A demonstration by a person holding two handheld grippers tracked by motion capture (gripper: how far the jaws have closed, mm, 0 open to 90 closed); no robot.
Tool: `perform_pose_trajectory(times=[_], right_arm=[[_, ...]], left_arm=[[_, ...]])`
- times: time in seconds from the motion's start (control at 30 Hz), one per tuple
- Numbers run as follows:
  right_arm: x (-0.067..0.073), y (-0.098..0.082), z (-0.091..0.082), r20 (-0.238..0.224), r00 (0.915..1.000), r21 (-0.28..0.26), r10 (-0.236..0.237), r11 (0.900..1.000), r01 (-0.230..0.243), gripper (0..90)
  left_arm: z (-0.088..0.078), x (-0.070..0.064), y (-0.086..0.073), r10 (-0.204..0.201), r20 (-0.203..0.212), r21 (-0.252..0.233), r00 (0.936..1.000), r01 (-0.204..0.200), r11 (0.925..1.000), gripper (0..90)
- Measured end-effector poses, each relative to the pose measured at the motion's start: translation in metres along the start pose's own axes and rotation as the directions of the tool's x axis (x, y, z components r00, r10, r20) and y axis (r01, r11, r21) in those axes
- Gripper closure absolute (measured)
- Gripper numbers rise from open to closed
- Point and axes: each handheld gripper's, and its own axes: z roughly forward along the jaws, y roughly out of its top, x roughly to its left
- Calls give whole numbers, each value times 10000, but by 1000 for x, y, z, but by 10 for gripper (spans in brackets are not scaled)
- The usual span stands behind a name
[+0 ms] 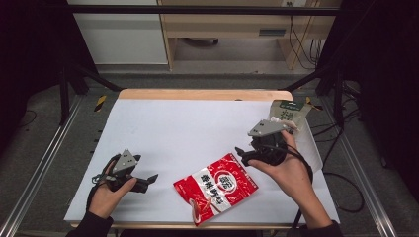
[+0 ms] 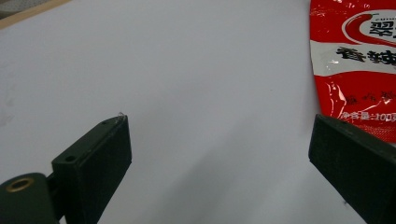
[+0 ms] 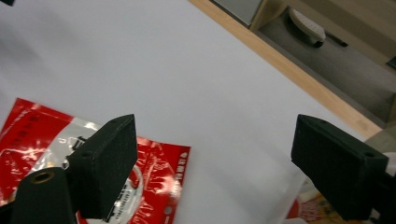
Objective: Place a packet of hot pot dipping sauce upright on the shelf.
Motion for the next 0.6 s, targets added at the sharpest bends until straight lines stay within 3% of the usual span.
perform_pose_trajectory(times=[0.1, 0.33, 0.6], right_arm=[[15, -11, 9, -157, 9998, 127, -89, 9999, 91, 136], [31, -25, 19, -434, 9991, 107, 36, 9999, -32, 139], [43, -48, 25, -113, 9999, 246, 14, 9997, -11, 170]], left_arm=[[-1, -1, 1, 6, 53, -35, 10000, -5, 10000, 59], [-1, -3, 1, -6, 56, -91, 10000, 6, 10000, 59], [2, -10, 4, 166, 132, -9, 9998, -166, 9999, 59]])
